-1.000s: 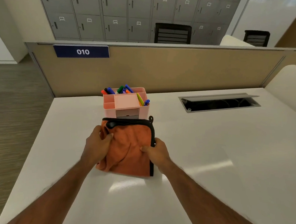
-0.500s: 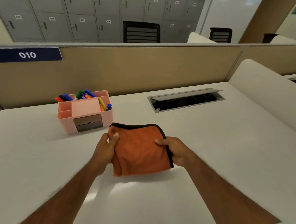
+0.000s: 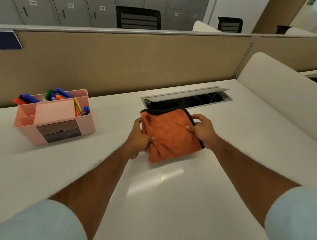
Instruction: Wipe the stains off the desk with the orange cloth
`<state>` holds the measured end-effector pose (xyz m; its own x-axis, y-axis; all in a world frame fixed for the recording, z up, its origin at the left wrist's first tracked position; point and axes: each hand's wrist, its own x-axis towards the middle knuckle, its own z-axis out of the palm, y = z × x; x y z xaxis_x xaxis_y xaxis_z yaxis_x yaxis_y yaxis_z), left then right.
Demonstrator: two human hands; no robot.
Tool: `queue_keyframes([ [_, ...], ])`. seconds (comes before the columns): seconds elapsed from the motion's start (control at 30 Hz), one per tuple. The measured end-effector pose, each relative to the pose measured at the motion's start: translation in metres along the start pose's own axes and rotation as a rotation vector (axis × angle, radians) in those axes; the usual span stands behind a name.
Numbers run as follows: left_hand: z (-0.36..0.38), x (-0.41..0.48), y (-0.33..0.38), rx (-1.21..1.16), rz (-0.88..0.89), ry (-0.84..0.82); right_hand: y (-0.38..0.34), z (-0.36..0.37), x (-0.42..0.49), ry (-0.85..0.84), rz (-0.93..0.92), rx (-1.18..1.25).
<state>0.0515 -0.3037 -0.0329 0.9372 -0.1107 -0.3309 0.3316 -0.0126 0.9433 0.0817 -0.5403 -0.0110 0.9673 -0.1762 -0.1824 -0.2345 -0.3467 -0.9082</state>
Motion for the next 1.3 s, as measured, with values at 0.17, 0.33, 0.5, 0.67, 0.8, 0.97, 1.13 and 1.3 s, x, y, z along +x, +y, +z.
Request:
queue_keyframes([
  [0.17,0.024,0.042,0.01,-0.036,-0.014,0.022,0.009,-0.023,0.041,0.057,-0.042,-0.027],
  [0.33,0.047,0.047,-0.006,0.531,0.113,0.331,0.032,-0.031,0.053,0.206,-0.108,-0.504],
  [0.5,0.057,0.045,-0.019,1.042,0.475,0.18,0.044,-0.002,0.039,0.104,-0.465,-0.742],
  [0.67,0.061,0.047,-0.035,1.182,0.349,0.023,0.064,0.018,0.042,-0.141,-0.414,-1.022],
  [0.8,0.077,0.035,-0.047,1.208,0.307,0.095,0.061,0.005,0.059,-0.262,-0.516,-1.079],
  [0.97,0.074,0.033,-0.043,1.29,0.277,0.078,0.062,0.008,0.047,-0.227,-0.518,-1.05],
  [1.13,0.063,0.02,-0.034,1.308,0.269,0.026,0.067,0.015,0.024,-0.226,-0.453,-1.077],
  [1.3,0.02,-0.017,-0.029,1.264,0.333,0.084,0.043,0.019,0.01,-0.172,-0.431,-1.009],
])
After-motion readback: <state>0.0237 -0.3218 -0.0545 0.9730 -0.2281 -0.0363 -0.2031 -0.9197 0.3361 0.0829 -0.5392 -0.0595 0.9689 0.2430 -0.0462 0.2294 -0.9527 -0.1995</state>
